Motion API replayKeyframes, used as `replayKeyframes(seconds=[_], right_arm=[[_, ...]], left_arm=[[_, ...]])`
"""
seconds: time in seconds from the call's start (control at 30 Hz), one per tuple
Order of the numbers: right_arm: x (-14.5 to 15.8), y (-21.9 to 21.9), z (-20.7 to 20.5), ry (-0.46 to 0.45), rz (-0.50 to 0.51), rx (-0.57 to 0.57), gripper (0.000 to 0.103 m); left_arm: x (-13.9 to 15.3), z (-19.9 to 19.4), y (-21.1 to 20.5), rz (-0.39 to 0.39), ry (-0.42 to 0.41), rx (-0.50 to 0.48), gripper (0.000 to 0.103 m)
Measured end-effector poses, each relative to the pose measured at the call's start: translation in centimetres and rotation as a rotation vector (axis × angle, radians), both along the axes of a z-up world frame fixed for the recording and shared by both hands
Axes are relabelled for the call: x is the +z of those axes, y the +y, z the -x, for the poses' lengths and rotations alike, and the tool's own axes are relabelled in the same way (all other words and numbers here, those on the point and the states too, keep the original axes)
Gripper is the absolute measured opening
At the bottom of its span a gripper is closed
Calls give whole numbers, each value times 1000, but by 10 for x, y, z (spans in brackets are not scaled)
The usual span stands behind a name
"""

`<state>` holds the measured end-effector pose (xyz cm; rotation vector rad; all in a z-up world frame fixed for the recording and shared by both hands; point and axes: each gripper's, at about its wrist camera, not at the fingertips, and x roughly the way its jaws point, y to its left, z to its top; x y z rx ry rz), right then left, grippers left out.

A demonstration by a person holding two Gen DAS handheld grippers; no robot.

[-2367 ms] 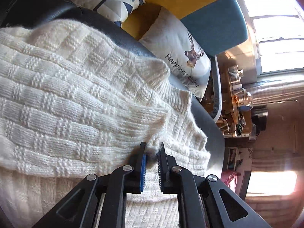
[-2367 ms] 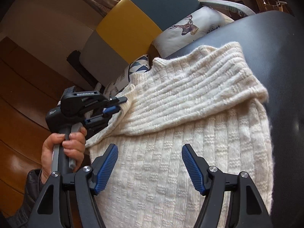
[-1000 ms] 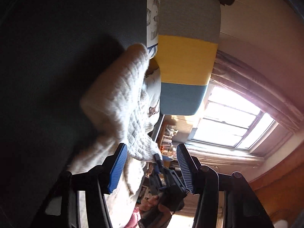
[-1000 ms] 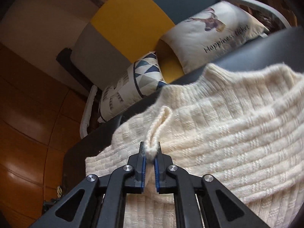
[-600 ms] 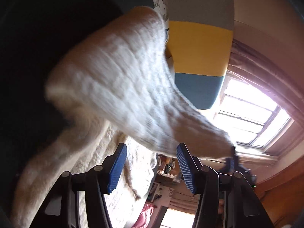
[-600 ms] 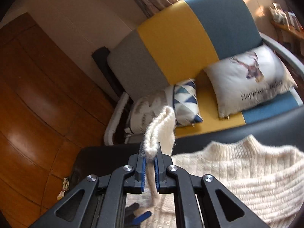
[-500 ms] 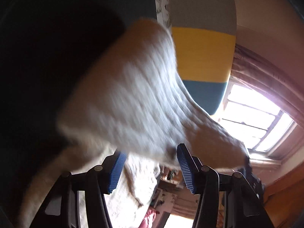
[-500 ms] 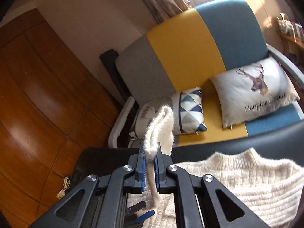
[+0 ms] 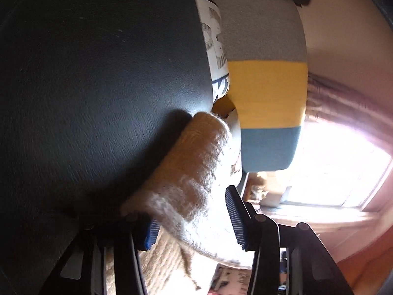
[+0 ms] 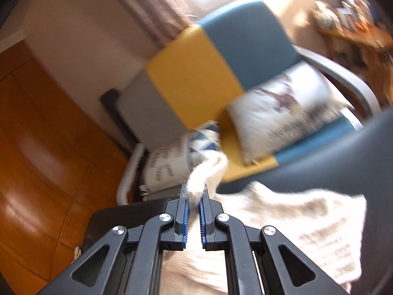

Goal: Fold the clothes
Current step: 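Straighten the sleeve along the body and open the left gripper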

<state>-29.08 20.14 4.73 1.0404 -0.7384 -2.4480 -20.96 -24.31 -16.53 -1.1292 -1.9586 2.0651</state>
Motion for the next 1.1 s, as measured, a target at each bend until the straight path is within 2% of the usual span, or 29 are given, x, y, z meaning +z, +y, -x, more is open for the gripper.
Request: replayKeyframes(seconds=[0.13,0.2,0.27,0.4,0.5,0.6,0.63,0.7,0.77,0.83,0.93,1.0,1.1], right_arm=[[-61,39,-8,-116,38,-84,6],[-92,55,-12,-174,58,-119,6],[-116,65,-18,-218,85,-139,6],[-153,76,-29,-280,122,-158,6],[-164,82,-36,-277,147,-163,6],[-152,88,-48,-197,173,-167,6],[-144,90,-53,-154,183,-168,6],[-135,93,-66,-126,163,-167,6],[-149,93,-64,-193,121,-166,6],[-164,94,-60,-236,123,-166,6],[-173,96,-57,-244,140,-173,6],[-168,94,-54,-235,102,-168,6],[-160,93,-53,-212,50,-178,7]], left_arm=[[4,2,13,90,-21,-35,40],[4,3,15,136,-51,-36,23],[2,4,16,163,-76,-40,12],[3,1,18,208,-83,-55,8],[15,6,24,272,-48,-83,7],[29,2,33,341,35,-133,7],[31,1,37,376,43,-156,7],[23,4,42,445,-12,-198,7],[8,3,42,435,-58,-212,7],[5,2,41,396,-46,-196,7],[3,2,37,309,-36,-209,8],[1,-2,29,260,-23,-220,13],[6,-12,12,173,9,-203,13]])
